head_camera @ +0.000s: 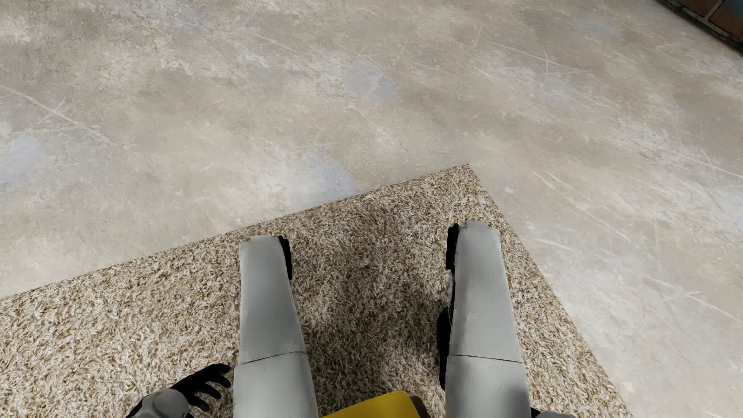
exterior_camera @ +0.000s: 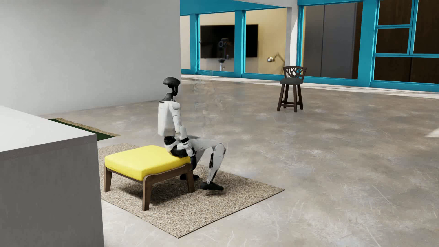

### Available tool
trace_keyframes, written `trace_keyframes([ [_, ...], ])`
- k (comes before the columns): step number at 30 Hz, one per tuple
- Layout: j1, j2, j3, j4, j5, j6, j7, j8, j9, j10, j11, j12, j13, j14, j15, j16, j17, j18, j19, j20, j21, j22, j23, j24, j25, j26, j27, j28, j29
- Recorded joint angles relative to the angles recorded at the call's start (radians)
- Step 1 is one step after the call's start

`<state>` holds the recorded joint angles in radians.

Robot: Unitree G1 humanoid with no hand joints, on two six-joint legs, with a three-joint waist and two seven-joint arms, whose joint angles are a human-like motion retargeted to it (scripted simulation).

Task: Get off of the yellow chair

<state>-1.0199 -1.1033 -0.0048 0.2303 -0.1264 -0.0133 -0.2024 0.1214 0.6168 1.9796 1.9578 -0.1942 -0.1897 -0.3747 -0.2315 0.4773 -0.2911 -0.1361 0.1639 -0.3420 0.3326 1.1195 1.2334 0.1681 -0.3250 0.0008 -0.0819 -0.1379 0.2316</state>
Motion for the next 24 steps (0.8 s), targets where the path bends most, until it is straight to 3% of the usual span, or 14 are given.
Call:
trace_keyframes([
  [1, 0.007, 0.005, 0.0, 0.002, -0.003, 0.0, 0.002, -0.001, -0.006, -0.002, 0.0, 0.042, 0.036, 0.001, 0.006, -0.006, 0.018, 0.0, 0.001, 0.006, 0.012, 0.01, -0.003, 0.071, -0.067, -0.025, -0.02, -0.054, 0.054],
  [2, 0.012, 0.012, 0.0, 0.005, -0.003, 0.0, 0.004, -0.002, -0.012, -0.003, -0.002, 0.089, 0.078, 0.003, 0.008, -0.014, 0.03, 0.0, 0.003, 0.025, 0.001, 0.004, -0.013, 0.092, -0.062, -0.036, -0.016, -0.094, 0.06],
  [5, 0.017, 0.023, 0.0, 0.004, -0.01, 0.001, 0.004, 0.002, -0.032, -0.005, -0.005, 0.211, 0.191, 0.011, 0.006, -0.074, 0.042, -0.006, 0.01, 0.1, -0.081, -0.011, -0.093, 0.015, 0.074, -0.015, 0.002, -0.067, 0.042],
  [6, 0.021, 0.027, -0.002, 0.002, -0.01, 0.001, 0.002, 0.004, -0.036, -0.006, -0.006, 0.238, 0.206, 0.011, 0.006, -0.099, 0.048, -0.006, 0.011, 0.116, -0.087, -0.021, -0.124, 0.0, 0.088, -0.006, 0.007, -0.028, 0.013],
  [8, 0.03, 0.036, -0.004, -0.004, -0.003, 0.0, 0.002, 0.004, -0.043, -0.009, -0.009, 0.256, 0.193, 0.011, 0.008, -0.133, 0.056, -0.001, 0.006, 0.128, -0.087, -0.038, -0.1, -0.008, 0.072, -0.011, -0.006, -0.022, -0.007],
  [11, 0.037, 0.043, 0.001, -0.017, 0.005, -0.003, 0.0, 0.005, -0.05, -0.01, -0.009, 0.229, 0.165, 0.012, 0.009, -0.122, 0.031, 0.007, 0.001, 0.097, -0.062, -0.059, -0.082, 0.031, 0.074, -0.049, -0.011, -0.077, -0.016],
  [12, 0.037, 0.043, 0.0, -0.022, 0.004, -0.004, -0.002, 0.005, -0.052, -0.01, -0.008, 0.219, 0.154, 0.014, 0.01, -0.108, 0.017, 0.007, -0.001, 0.086, -0.064, -0.073, -0.087, 0.045, 0.075, -0.042, -0.013, -0.043, -0.033],
  [14, 0.035, 0.042, 0.002, -0.024, 0.006, -0.005, -0.002, 0.004, -0.058, -0.01, -0.008, 0.197, 0.137, 0.018, 0.008, -0.078, -0.011, 0.008, -0.003, 0.074, -0.068, -0.082, -0.107, 0.081, 0.118, -0.064, -0.008, -0.112, -0.029],
  [17, 0.026, 0.037, 0.002, -0.024, 0.008, -0.007, -0.005, 0.004, -0.063, -0.009, -0.007, 0.186, 0.116, 0.03, 0.007, -0.017, -0.055, 0.012, 0.0, 0.06, -0.094, -0.148, -0.228, 0.128, 0.204, -0.121, -0.003, -0.3, -0.005],
  [18, 0.02, 0.034, 0.003, -0.026, 0.01, -0.008, -0.007, 0.004, -0.059, -0.01, -0.009, 0.176, 0.097, 0.037, 0.009, 0.02, -0.077, 0.013, 0.001, 0.058, -0.107, -0.197, -0.29, 0.124, 0.248, -0.13, -0.01, -0.273, -0.036],
  [19, 0.013, 0.026, 0.005, -0.027, 0.011, -0.012, -0.008, 0.005, -0.062, -0.011, -0.01, 0.174, 0.08, 0.043, 0.014, 0.064, -0.095, 0.016, 0.001, 0.058, -0.107, -0.257, -0.372, 0.122, 0.291, -0.115, -0.001, -0.294, -0.063],
  [21, 0.001, 0.017, 0.007, -0.04, 0.002, -0.011, -0.014, 0.007, -0.063, -0.015, -0.012, 0.15, 0.035, 0.054, 0.022, 0.153, -0.149, 0.018, 0.013, 0.049, -0.108, -0.404, -0.557, 0.043, 0.357, -0.072, -0.018, -0.124, -0.186],
  [22, -0.006, 0.011, 0.011, -0.043, 0.0, -0.013, -0.016, 0.007, -0.054, -0.014, -0.011, 0.108, -0.003, 0.057, 0.026, 0.192, -0.181, 0.019, 0.016, 0.031, -0.09, -0.483, -0.651, 0.018, 0.378, -0.059, -0.044, 0.0, -0.277],
  [24, -0.023, -0.001, 0.016, -0.051, -0.009, -0.014, -0.023, 0.008, -0.04, -0.011, -0.007, -0.01, -0.094, 0.062, 0.028, 0.263, -0.274, 0.017, 0.023, -0.059, -0.018, -0.658, -0.825, -0.009, 0.374, -0.083, -0.097, 0.219, -0.391],
])
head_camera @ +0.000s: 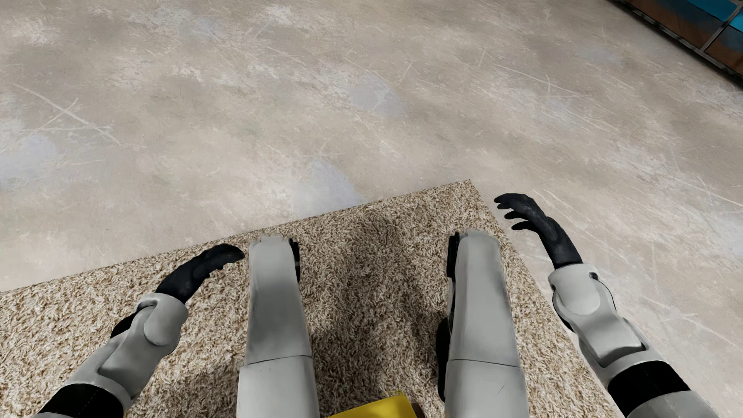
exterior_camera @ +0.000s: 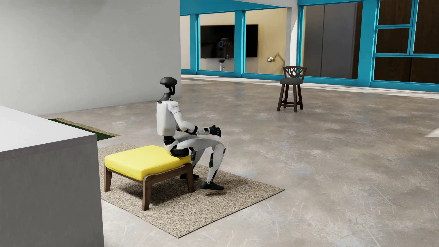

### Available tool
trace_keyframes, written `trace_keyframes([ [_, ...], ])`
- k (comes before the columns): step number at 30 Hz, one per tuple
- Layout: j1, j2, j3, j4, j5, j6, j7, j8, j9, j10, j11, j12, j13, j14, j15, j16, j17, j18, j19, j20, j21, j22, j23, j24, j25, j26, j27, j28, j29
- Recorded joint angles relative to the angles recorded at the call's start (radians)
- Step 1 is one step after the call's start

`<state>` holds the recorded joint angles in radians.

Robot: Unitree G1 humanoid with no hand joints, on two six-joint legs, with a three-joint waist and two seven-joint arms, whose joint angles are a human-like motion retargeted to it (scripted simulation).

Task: Get off of the yellow chair

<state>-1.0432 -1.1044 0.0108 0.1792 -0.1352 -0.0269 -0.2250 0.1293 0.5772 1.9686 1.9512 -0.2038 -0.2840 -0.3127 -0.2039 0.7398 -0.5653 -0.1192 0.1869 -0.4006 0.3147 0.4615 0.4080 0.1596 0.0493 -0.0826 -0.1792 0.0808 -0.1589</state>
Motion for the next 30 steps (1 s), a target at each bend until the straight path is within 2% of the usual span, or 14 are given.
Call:
trace_keyframes([
  [2, -0.023, -0.014, 0.0, -0.008, -0.009, 0.002, -0.012, 0.0, 0.018, 0.001, 0.004, -0.163, -0.134, 0.012, -0.003, 0.057, -0.106, -0.009, 0.003, -0.154, 0.125, -0.161, -0.132, 0.015, -0.047, -0.03, -0.031, 0.111, 0.05],
  [4, -0.048, -0.037, 0.0, -0.013, -0.013, 0.005, -0.02, 0.003, 0.042, 0.0, 0.009, -0.37, -0.288, 0.011, -0.007, 0.085, -0.185, -0.021, 0.007, -0.348, 0.294, -0.26, -0.229, 0.068, -0.109, -0.083, -0.059, 0.02, 0.198],
  [6, -0.079, -0.065, 0.001, -0.017, -0.018, 0.009, -0.021, 0.005, 0.078, 0.001, 0.014, -0.572, -0.431, 0.0, -0.017, 0.075, -0.222, -0.022, 0.011, -0.55, 0.445, -0.291, -0.276, 0.101, -0.139, -0.122, -0.058, -0.116, 0.377],
  [7, -0.102, -0.086, 0.002, -0.012, -0.016, 0.008, -0.022, 0.007, 0.093, 0.004, 0.017, -0.651, -0.477, -0.005, -0.024, 0.06, -0.229, -0.03, 0.015, -0.634, 0.505, -0.288, -0.273, 0.125, -0.133, -0.151, -0.078, -0.15, 0.318],
  [8, -0.12, -0.107, 0.0, -0.014, -0.021, 0.007, -0.026, 0.011, 0.122, 0.007, 0.022, -0.71, -0.514, -0.012, -0.031, 0.046, -0.239, -0.041, 0.016, -0.7, 0.524, -0.27, -0.265, 0.135, -0.117, -0.16, -0.101, -0.023, 0.214],
  [9, -0.143, -0.13, -0.003, -0.016, -0.024, 0.009, -0.029, 0.014, 0.149, 0.012, 0.028, -0.734, -0.537, -0.019, -0.039, 0.056, -0.256, -0.046, 0.018, -0.723, 0.522, -0.277, -0.283, 0.124, -0.1, -0.154, -0.109, 0.06, 0.17],
  [11, -0.211, -0.195, -0.002, -0.023, -0.019, 0.012, -0.037, 0.019, 0.192, 0.024, 0.038, -0.795, -0.584, -0.028, -0.053, 0.123, -0.303, -0.044, 0.027, -0.767, 0.549, -0.37, -0.365, 0.092, -0.064, -0.159, -0.131, 0.135, 0.08],
  [14, -0.324, -0.304, -0.001, -0.035, -0.029, 0.022, -0.051, 0.033, 0.251, 0.036, 0.055, -0.874, -0.652, -0.052, -0.087, 0.192, -0.385, -0.052, 0.047, -0.839, 0.577, -0.454, -0.484, 0.069, -0.02, -0.179, -0.169, 0.307, -0.051],
  [16, -0.383, -0.368, -0.001, -0.038, -0.037, 0.03, -0.048, 0.041, 0.282, 0.03, 0.057, -0.915, -0.701, -0.072, -0.117, 0.236, -0.433, -0.059, 0.051, -0.861, 0.6, -0.497, -0.531, 0.07, -0.015, -0.202, -0.184, 0.372, -0.101],
  [19, -0.396, -0.387, -0.005, -0.04, -0.032, 0.04, -0.031, 0.036, 0.303, -0.023, 0.012, -0.929, -0.775, -0.104, -0.154, 0.253, -0.446, -0.06, 0.04, -0.862, 0.649, -0.503, -0.536, 0.067, -0.015, -0.228, -0.209, 0.407, -0.117],
  [22, -0.308, -0.294, -0.005, -0.041, -0.011, 0.043, 0.003, 0.008, 0.285, -0.191, -0.153, -0.87, -0.71, -0.091, -0.153, 0.184, -0.372, -0.045, 0.012, -0.822, 0.608, -0.397, -0.438, 0.094, -0.058, -0.217, -0.187, 0.343, -0.07],
  [24, -0.193, -0.174, -0.005, -0.04, 0.006, 0.042, 0.037, -0.022, 0.26, -0.382, -0.346, -0.799, -0.653, -0.052, -0.118, 0.085, -0.271, -0.032, -0.01, -0.76, 0.565, -0.247, -0.297, 0.133, -0.119, -0.207, -0.157, 0.244, 0.022],
  [28, 0.137, 0.16, -0.007, -0.039, 0.042, 0.041, 0.119, -0.08, 0.161, -0.867, -0.847, -0.626, -0.548, 0.078, 0.018, -0.226, 0.026, 0.0, -0.037, -0.586, 0.497, 0.207, 0.154, 0.236, -0.297, -0.196, -0.101, -0.042, 0.278],
  [30, 0.323, 0.353, -0.008, -0.041, 0.063, 0.04, 0.174, -0.114, 0.081, -1.1, -1.103, -0.53, -0.477, 0.147, 0.098, -0.379, 0.194, 0.016, -0.05, -0.508, 0.464, 0.44, 0.415, 0.278, -0.394, -0.19, -0.09, -0.147, 0.347],
])
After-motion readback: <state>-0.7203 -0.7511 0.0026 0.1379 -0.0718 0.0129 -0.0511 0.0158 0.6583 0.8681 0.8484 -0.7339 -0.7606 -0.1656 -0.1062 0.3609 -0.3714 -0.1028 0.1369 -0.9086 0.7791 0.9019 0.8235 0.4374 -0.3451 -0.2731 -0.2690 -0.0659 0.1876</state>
